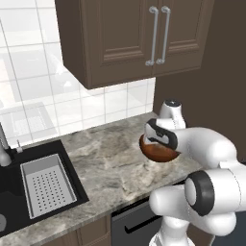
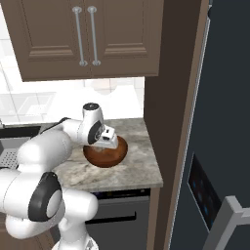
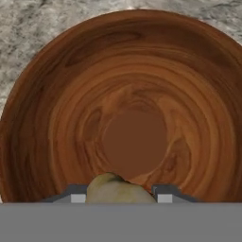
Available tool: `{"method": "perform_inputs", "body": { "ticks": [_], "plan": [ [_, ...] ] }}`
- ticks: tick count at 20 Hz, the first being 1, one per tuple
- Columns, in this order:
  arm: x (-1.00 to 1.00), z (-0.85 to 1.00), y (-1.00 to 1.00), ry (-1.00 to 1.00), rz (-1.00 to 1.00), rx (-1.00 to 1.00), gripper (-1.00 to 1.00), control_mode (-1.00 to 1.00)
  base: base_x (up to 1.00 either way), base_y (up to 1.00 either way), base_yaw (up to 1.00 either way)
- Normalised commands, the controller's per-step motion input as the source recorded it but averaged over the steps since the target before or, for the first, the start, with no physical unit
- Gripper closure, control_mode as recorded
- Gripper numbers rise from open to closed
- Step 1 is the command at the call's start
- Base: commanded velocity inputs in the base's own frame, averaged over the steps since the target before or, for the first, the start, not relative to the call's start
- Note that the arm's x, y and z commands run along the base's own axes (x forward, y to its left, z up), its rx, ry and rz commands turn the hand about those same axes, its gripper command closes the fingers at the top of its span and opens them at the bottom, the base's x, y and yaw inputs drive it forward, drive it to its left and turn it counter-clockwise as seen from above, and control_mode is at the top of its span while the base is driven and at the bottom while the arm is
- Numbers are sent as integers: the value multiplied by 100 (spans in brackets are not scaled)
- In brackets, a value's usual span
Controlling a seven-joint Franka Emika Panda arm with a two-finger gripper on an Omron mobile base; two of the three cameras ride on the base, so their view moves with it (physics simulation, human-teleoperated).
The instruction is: Take the garlic, mushroom, and cucumber from the freezer and place them in the bowl on the counter.
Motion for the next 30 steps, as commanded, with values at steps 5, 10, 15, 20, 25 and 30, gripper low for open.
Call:
{"method": "perform_inputs", "body": {
  "ticks": [5,10,15,20,25,30],
  "plan": [
    [21,-25,-1,2,0,0,100,-100,0,0,0],
    [19,-18,-4,0,0,0,100,-100,0,0,0],
    [10,-15,-2,0,0,0,100,-100,0,0,0],
    [4,-14,-3,0,0,0,100,-100,0,0,0],
    [5,-12,-1,0,0,0,100,-100,0,0,0],
    [5,-9,-1,0,0,0,100,-100,0,0,0]
  ]
}}
